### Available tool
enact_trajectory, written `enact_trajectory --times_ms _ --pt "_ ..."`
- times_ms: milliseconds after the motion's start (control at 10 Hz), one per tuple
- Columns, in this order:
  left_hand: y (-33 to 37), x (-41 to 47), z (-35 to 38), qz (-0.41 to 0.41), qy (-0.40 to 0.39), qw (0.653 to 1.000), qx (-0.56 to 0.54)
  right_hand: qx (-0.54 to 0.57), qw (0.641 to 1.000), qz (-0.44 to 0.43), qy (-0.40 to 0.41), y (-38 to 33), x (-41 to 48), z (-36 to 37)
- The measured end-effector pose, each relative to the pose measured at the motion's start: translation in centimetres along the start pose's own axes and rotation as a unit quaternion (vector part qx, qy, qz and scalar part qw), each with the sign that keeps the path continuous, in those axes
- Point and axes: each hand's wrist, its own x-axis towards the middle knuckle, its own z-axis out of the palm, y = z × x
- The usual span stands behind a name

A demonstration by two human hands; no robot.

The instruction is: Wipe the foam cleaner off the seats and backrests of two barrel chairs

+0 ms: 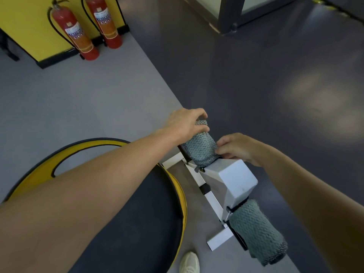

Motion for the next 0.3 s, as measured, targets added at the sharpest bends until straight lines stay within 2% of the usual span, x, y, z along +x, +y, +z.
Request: enact_trajectory --times_ms 200,300 --pt "-0.9 -0.7 0.9 0.006 0.011 1.000 -0.018 0.022 1.000 -0.015 0.001 0.2 0.3 0.5" --pt "-1.2 -3.3 0.8 -0.018 0.041 0.996 -0.073 0.020 0.999 -0.026 0.018 -0.5 -0.7 0.1"
